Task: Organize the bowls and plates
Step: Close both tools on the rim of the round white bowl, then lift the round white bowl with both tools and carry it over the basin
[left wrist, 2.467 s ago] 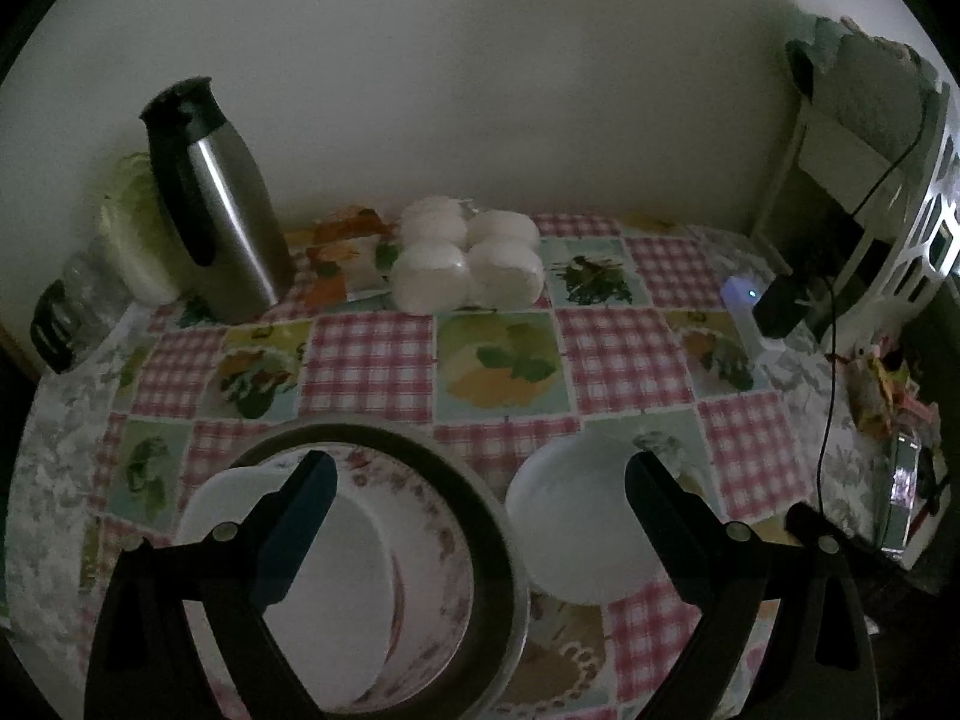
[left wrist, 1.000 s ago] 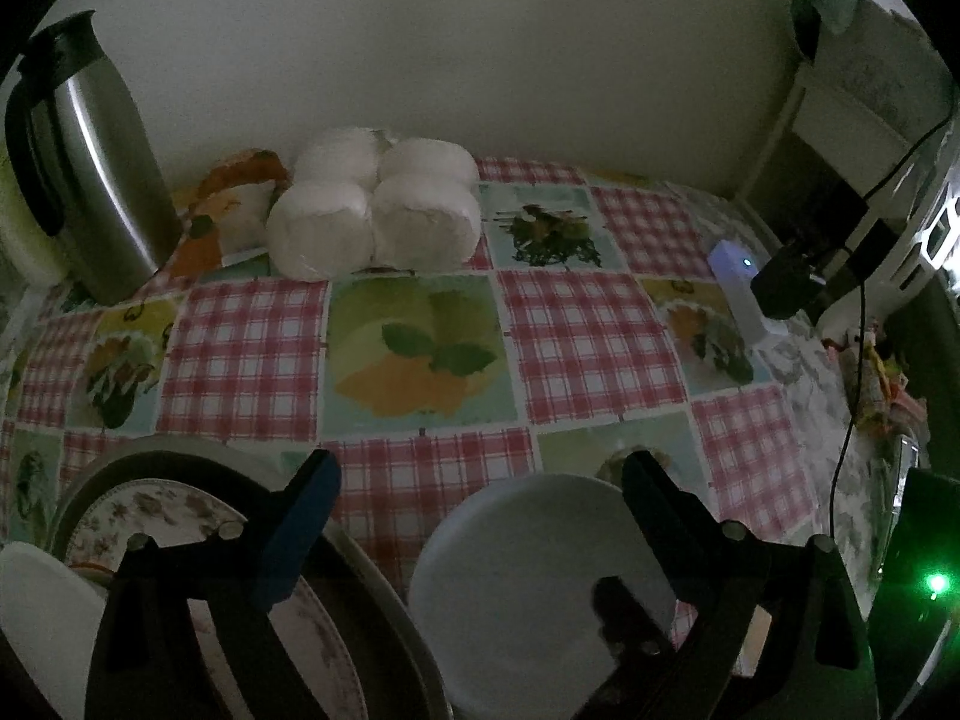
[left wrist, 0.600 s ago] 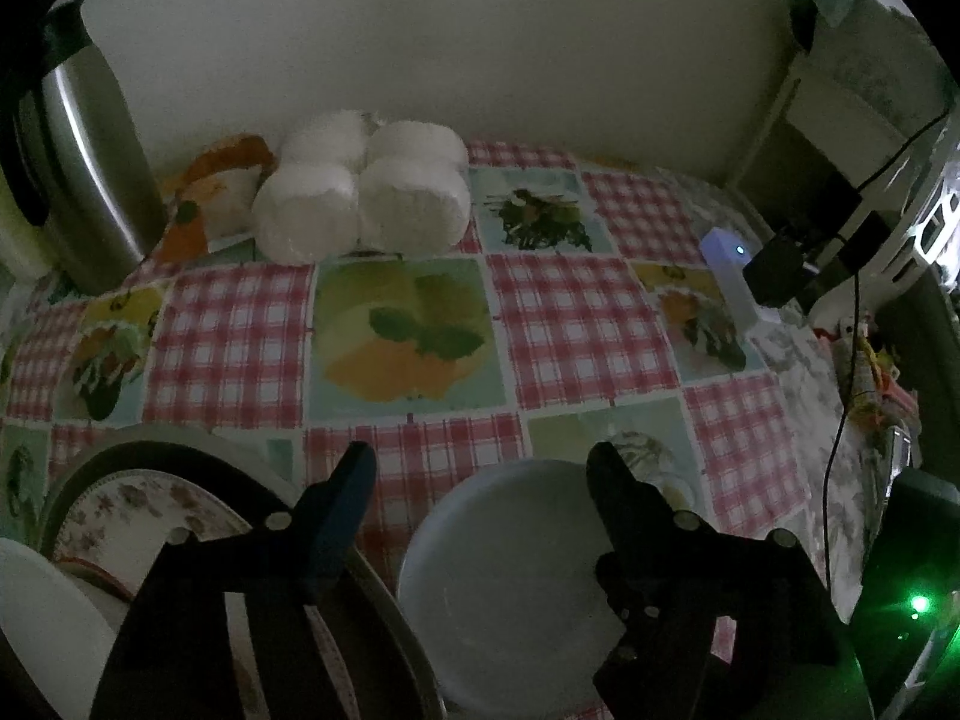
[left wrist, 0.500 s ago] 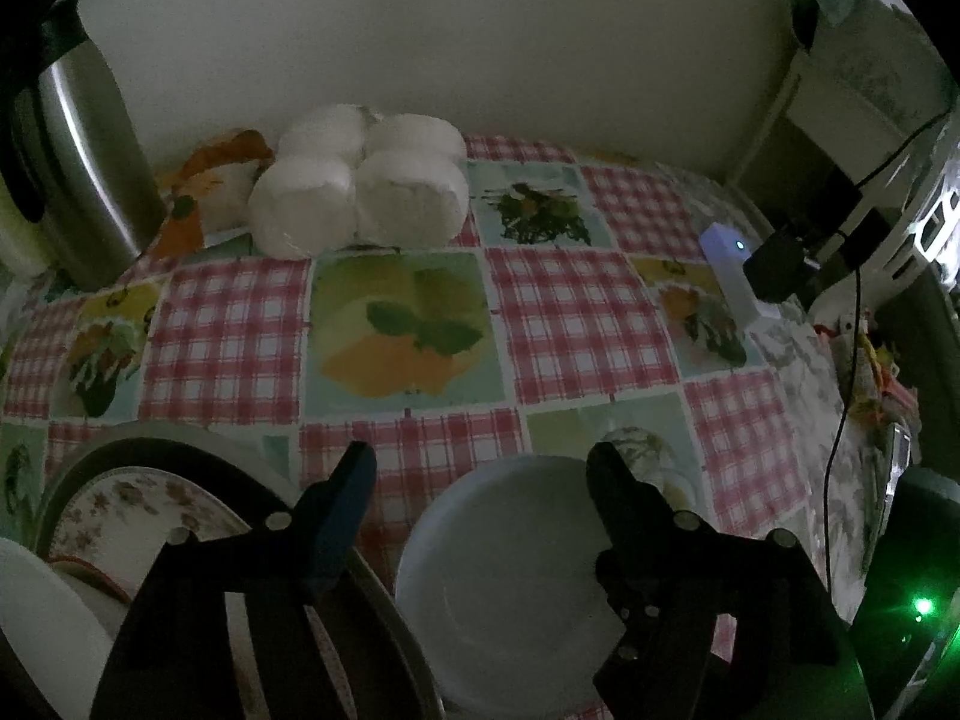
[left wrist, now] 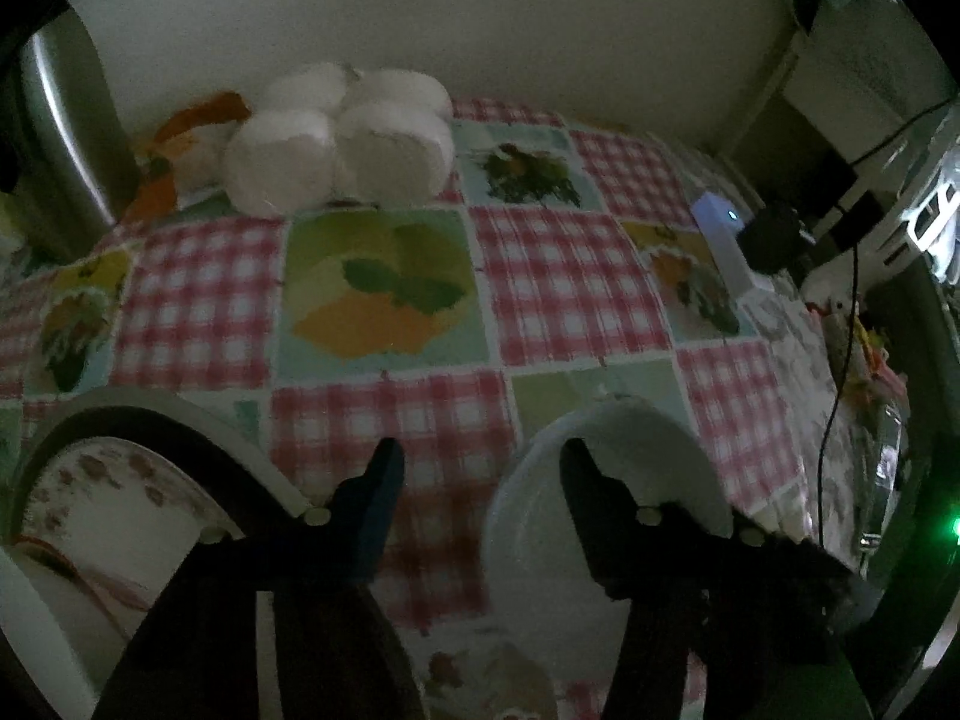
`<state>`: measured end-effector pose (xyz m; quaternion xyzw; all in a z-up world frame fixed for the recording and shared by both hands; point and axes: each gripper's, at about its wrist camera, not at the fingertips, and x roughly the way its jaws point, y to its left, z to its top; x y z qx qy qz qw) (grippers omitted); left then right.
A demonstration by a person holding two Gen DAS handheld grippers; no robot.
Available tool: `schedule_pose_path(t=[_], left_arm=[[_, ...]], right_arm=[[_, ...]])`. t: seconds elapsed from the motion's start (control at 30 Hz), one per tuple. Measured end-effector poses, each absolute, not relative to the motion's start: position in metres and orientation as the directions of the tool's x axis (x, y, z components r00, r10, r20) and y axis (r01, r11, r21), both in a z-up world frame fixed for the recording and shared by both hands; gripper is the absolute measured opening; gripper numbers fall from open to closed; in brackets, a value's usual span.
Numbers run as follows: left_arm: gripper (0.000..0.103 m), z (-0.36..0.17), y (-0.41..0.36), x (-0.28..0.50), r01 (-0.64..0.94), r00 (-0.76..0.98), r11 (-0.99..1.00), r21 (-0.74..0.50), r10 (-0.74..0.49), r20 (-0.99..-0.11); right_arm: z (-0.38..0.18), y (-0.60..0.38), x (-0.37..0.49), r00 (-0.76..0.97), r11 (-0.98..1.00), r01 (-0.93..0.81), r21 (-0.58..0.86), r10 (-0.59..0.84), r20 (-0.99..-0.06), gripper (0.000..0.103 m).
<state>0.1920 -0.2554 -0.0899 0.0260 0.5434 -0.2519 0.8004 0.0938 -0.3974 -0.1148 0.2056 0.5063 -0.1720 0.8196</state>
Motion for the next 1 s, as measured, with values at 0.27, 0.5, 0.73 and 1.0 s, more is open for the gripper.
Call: schedule_pose_path(t=[0.27, 0.5, 0.73, 1.0], left_arm=[[0.022, -0.108, -0.277, 0.178, 0.487, 0.204, 0.837, -0.248, -0.385, -0.900], [0.021, -0.112, -0.281, 0.172, 0.499, 0.199, 0.833, -0.239, -0.379, -0.904], [0.021, -0.112, -0.281, 0.172, 0.510, 0.188, 0.823, -0.250, -0.391, -0.901], [0.019, -0.110, -0.278, 0.172, 0.518, 0.177, 0.812, -0.269, -0.410, -0.895]], right_arm=[[-0.123, -0.422, 0.082, 0.438, 0.811, 0.541, 0.223, -0.045, -0.898, 0.058], [-0.130, -0.427, 0.074, 0.485, 0.745, 0.563, 0.359, 0.054, -0.873, 0.063], [-0.127, -0.420, 0.068, 0.468, 0.740, 0.582, 0.337, 0.035, -0.883, 0.063], [-0.126, -0.409, 0.075, 0.423, 0.753, 0.612, 0.242, -0.053, -0.904, 0.050]])
